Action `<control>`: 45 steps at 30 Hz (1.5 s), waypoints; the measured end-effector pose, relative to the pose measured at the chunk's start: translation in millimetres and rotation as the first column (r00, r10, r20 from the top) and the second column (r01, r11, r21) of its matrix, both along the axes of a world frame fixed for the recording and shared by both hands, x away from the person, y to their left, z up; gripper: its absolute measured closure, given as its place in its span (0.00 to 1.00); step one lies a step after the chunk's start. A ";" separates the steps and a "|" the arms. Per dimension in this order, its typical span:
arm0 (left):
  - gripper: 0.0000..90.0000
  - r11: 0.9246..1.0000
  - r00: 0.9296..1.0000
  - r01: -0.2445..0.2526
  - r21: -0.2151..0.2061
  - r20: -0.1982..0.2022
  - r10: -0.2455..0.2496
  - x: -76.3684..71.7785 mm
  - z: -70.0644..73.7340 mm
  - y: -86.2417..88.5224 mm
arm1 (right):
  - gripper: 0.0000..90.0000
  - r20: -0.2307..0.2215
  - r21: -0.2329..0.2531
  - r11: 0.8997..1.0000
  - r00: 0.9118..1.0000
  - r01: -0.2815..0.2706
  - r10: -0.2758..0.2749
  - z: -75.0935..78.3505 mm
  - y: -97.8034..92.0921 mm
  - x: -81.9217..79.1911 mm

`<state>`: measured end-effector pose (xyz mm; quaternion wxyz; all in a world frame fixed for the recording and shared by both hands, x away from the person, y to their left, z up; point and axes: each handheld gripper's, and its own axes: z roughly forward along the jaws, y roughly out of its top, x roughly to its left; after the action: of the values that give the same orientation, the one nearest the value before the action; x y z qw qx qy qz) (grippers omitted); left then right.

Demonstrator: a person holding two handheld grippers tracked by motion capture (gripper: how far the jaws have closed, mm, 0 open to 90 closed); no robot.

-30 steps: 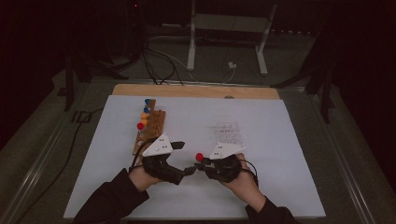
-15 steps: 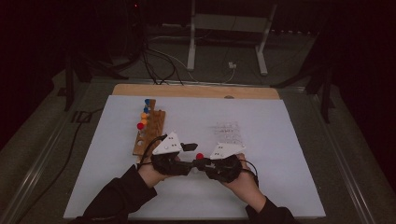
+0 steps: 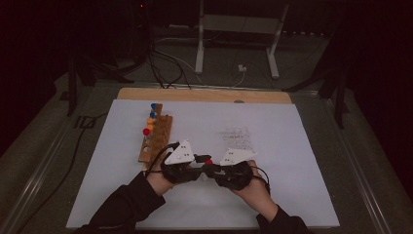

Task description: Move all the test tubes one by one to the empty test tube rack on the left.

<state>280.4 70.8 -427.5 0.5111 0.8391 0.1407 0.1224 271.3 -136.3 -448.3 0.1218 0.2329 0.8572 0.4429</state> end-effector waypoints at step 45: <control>0.80 0.990 0.989 -0.129 -0.049 0.064 0.132 5.9 31.6 40.5 | 0.00 0.028 0.049 0.997 0.998 0.059 -0.060 6.3 -9.2 0.9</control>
<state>286.2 111.3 -396.0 0.5251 0.8118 0.1810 0.1803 272.2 -145.5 -442.0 0.1420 0.2547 0.8371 0.4629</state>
